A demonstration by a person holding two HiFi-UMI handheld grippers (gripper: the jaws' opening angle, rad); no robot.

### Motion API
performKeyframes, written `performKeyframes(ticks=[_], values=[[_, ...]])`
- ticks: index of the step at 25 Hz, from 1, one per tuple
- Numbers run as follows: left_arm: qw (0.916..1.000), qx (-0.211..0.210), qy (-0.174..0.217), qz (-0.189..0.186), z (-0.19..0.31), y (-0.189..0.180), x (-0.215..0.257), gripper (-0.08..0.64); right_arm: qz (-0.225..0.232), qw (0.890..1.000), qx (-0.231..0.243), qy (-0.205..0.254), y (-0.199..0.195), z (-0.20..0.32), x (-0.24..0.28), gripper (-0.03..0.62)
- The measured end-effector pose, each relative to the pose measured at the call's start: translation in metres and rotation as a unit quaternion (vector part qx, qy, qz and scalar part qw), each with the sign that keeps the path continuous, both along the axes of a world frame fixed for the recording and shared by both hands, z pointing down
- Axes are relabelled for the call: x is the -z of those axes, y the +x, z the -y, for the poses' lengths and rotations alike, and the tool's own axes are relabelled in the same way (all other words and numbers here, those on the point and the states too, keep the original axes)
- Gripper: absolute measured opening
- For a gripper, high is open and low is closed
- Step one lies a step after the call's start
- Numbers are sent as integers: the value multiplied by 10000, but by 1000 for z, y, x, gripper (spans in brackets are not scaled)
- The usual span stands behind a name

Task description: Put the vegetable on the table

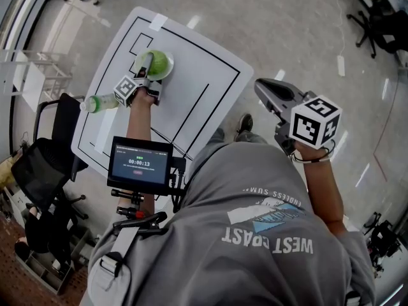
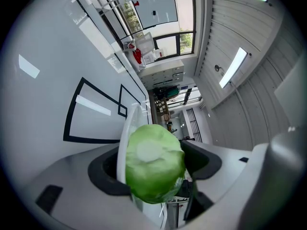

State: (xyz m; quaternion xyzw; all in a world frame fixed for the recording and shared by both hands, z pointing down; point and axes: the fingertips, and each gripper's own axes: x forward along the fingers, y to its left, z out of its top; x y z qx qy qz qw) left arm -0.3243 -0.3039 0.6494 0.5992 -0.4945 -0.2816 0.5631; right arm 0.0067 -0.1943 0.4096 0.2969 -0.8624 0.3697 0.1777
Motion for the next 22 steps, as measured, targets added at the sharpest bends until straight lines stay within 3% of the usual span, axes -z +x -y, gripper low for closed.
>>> performKeyframes(ticks=[14, 22], values=[[9973, -46, 29, 731, 1, -7, 5, 334, 37, 10000, -14, -29, 2, 2, -4, 11], [9953, -33, 39, 971, 0, -9, 8, 336, 45, 10000, -35, -54, 4, 4, -4, 11]])
